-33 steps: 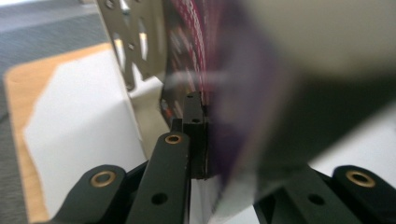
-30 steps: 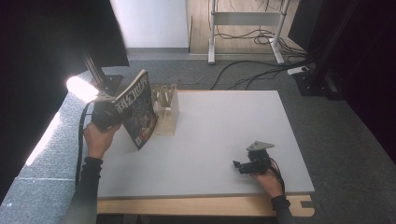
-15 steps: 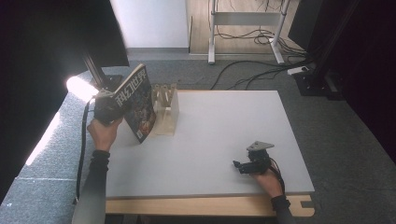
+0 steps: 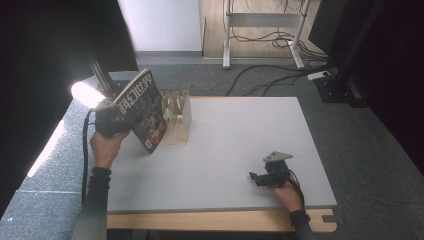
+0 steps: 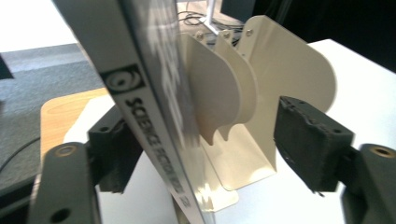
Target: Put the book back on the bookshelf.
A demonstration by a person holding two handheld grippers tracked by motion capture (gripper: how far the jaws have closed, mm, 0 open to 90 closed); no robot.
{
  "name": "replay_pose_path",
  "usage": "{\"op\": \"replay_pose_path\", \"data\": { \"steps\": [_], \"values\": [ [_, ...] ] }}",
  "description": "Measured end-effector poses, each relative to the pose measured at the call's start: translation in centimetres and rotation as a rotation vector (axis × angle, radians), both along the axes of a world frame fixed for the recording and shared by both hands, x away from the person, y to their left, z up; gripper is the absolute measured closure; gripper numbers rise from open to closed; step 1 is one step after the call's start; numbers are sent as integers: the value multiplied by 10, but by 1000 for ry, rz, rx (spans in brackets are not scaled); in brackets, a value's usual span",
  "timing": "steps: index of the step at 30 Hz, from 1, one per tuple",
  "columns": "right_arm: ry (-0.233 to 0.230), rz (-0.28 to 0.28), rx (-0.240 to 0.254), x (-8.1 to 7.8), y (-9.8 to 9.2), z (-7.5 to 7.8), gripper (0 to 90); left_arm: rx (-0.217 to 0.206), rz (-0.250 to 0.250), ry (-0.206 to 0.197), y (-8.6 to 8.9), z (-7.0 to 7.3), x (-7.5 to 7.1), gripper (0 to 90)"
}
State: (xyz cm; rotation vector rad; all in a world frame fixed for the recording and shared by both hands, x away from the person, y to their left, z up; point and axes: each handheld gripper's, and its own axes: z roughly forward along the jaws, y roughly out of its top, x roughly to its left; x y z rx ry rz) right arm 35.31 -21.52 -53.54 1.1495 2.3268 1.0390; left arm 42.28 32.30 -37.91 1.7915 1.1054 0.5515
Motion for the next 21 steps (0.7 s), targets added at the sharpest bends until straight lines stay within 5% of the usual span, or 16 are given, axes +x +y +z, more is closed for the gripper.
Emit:
{"op": "replay_pose_path", "data": {
  "steps": [5, 15, 21],
  "values": [
    [0, 0, 0, 0, 0, 0, 109, -1, -27, 4, 0, 2, -7, 141],
    [0, -1, -2, 0, 0, 0, 109, 19, -54, 17, -1, 5, -28, 79],
    [-1, 0, -3, 0, 0, 0, 109, -8, -70, 14, 4, 5, -42, 39]
  ]
}}
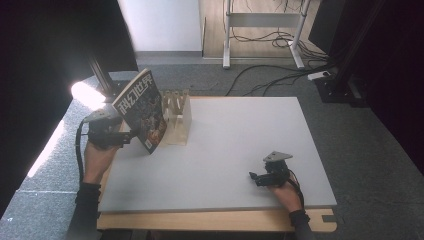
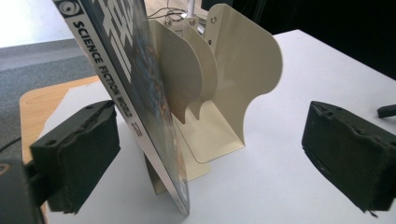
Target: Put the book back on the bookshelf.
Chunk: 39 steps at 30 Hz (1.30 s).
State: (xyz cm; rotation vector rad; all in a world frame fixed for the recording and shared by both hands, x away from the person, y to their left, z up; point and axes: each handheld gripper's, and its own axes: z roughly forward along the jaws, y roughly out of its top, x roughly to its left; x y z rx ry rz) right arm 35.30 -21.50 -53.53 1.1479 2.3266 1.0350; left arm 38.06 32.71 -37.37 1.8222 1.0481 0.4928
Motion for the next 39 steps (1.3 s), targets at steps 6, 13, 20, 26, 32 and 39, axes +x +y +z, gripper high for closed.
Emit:
{"op": "replay_pose_path", "data": {
  "steps": [6, 13, 20, 26, 32, 39],
  "values": [
    [-1, -1, 0, 0, 0, 0, 109, -1, -21, -23, 1, 5, -18, 26],
    [0, 0, -1, 0, 0, 0, 109, 8, -79, -43, -11, 5, -32, 21],
    [-1, -1, -1, 0, 0, 0, 108, 16, -147, -48, -35, 1, -37, 7],
    [-1, -1, -1, 0, 0, 0, 108, 25, -196, -45, -57, -6, -35, 0],
    [-7, 1, -8, 0, 0, 0, 111, 49, -244, -33, -79, -20, -32, 0],
    [-7, 6, -6, 0, 0, 0, 124, 61, -276, -13, -95, -42, -29, 0]
  ]
}}
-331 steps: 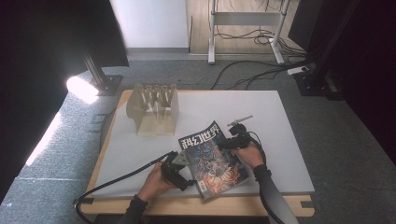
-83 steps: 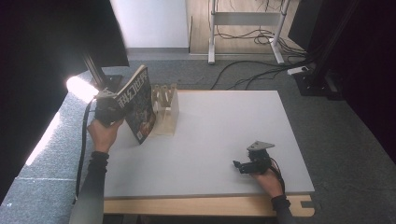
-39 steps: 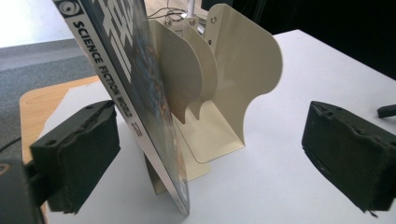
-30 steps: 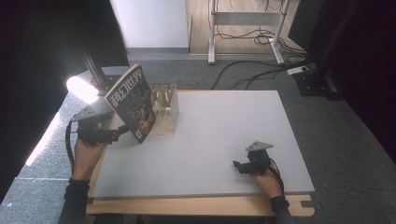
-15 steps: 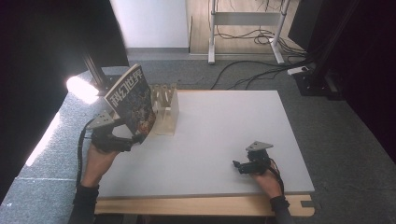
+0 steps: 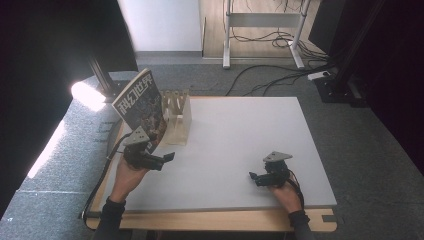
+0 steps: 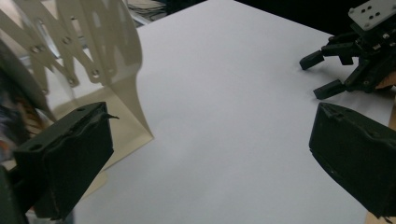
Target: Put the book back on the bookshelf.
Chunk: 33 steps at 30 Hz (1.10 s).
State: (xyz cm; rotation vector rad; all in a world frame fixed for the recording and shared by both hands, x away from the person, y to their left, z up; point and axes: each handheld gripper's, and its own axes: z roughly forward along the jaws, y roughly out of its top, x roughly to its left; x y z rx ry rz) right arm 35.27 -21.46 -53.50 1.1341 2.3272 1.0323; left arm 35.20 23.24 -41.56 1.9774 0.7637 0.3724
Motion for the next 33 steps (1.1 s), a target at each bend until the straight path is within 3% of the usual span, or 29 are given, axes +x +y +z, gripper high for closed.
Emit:
{"op": "replay_pose_path", "data": {
  "steps": [4, 22, 28, 30, 31, 33],
  "values": [
    [2, 1, 1, 0, 0, 0, 125, 12, -14, 27, -6, -20, 3, 0],
    [3, -1, 3, 0, 0, 0, 123, 41, -31, 116, -6, -85, 4, 0],
    [2, 0, 3, 0, 0, 0, 123, 84, -23, 135, -7, -97, 4, 0],
    [2, 0, 4, 0, 0, 0, 123, 127, -18, 153, -9, -104, 5, 0],
    [1, 0, 4, 0, 0, 0, 123, 127, -18, 153, -9, -104, 5, 0],
    [1, 0, 4, 0, 0, 0, 123, 181, -4, 180, -13, -110, 7, 0]
  ]
}}
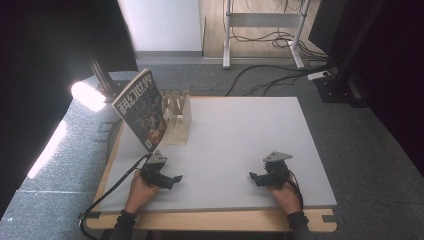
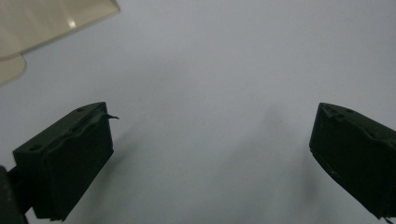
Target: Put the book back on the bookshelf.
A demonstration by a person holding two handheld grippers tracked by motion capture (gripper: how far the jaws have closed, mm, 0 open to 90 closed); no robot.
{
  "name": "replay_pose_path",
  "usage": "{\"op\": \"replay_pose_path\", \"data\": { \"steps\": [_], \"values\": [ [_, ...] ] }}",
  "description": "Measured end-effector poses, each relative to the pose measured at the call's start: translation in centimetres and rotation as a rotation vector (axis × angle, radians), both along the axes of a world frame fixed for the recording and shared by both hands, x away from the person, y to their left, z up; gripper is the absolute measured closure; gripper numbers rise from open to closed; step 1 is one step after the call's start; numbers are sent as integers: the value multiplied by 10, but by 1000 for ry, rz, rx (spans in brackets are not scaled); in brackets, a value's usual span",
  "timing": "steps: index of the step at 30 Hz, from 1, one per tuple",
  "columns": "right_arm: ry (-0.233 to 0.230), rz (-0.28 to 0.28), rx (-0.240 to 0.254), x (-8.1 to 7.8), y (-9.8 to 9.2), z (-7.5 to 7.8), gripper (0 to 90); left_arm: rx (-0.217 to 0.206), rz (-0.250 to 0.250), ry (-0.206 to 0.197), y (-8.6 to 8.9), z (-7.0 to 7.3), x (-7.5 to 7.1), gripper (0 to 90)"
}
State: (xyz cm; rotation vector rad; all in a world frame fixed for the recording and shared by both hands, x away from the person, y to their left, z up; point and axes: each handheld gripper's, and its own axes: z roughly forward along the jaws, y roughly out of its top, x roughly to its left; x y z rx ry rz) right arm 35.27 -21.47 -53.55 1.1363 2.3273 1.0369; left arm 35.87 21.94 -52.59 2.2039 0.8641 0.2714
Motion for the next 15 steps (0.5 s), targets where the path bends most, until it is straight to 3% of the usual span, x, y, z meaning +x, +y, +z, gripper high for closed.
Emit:
{"op": "replay_pose_path", "data": {
  "steps": [3, 5, 6, 15],
  "values": [
    [-1, 0, 0, 0, 0, 0, 123, 27, 15, 5, -2, -1, 1, 0],
    [-1, 0, 1, 0, 0, 0, 123, 72, 24, 15, -6, -2, 2, 0],
    [-1, 0, 1, 0, 0, 0, 123, 91, 22, 1, -8, -3, 0, 0],
    [1, 1, 4, 0, 0, -1, 123, 89, 22, 3, -8, -3, 1, 0]
  ]
}}
